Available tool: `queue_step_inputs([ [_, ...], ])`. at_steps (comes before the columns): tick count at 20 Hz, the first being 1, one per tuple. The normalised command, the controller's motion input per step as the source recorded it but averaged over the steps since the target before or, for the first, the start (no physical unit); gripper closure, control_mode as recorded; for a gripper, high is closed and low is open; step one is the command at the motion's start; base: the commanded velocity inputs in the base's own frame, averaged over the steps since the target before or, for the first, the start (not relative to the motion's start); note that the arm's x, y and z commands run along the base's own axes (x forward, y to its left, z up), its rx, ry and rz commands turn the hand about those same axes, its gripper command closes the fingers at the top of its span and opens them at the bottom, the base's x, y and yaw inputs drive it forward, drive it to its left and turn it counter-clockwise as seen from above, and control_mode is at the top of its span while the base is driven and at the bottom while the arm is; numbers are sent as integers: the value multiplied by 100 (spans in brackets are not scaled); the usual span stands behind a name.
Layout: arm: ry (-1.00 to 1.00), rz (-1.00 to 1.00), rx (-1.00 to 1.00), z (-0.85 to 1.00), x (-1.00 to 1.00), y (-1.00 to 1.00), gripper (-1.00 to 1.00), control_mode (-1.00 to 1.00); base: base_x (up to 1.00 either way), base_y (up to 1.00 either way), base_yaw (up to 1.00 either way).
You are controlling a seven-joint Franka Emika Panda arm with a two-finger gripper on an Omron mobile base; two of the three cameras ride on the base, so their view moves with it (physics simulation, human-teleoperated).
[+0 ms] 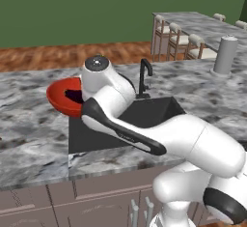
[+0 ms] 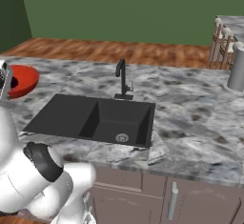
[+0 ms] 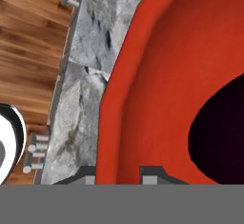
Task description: Pick the eggplant from the sink and place it in the bowl. Then pick the bowl and place it in the microwave. Then close the microwave door and press the start button.
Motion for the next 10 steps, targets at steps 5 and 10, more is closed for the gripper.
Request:
queue_step_inputs([
  [5,0,0,2,68,-15,-100,100,-100,0,0,0],
  [10,-1,0,0,32,-19,-100,100,-100,0,0,0],
])
